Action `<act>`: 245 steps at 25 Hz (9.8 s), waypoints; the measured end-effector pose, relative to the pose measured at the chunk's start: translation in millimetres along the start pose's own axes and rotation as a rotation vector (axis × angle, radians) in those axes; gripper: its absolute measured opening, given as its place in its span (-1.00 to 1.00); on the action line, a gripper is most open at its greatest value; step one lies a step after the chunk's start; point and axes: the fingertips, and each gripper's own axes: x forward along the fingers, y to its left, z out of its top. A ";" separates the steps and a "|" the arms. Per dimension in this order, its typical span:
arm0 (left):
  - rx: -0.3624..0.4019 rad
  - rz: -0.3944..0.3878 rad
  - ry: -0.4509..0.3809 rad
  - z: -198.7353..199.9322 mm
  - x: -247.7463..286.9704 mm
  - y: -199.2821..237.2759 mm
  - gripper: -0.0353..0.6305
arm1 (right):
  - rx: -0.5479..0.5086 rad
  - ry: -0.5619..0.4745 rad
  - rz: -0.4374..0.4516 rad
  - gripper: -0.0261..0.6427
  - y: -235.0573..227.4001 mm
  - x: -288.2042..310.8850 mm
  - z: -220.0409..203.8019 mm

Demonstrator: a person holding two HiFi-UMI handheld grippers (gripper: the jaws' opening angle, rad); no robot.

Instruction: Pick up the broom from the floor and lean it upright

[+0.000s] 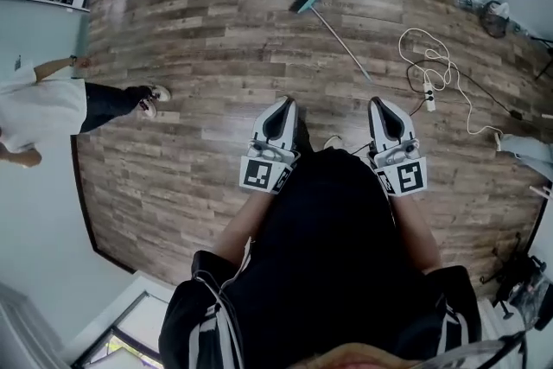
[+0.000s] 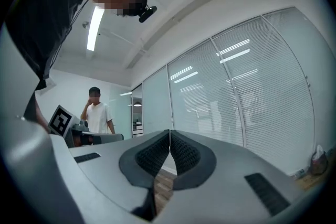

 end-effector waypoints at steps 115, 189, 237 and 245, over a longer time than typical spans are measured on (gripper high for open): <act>0.046 -0.177 0.311 -362.3 418.6 325.2 -0.84 | 0.117 1.527 0.071 -0.68 -320.2 281.7 -750.0; 0.277 -1.058 0.432 -197.2 423.0 103.1 -0.60 | -0.165 0.468 0.009 -0.47 -130.0 360.5 -59.2; -0.181 -0.525 0.293 -138.6 414.9 270.4 -0.79 | -0.019 0.179 -0.043 -0.68 -314.2 489.9 -93.2; -0.367 -0.407 0.434 -181.1 456.3 279.3 -0.82 | 0.120 0.226 0.012 -0.68 -466.8 535.6 -195.3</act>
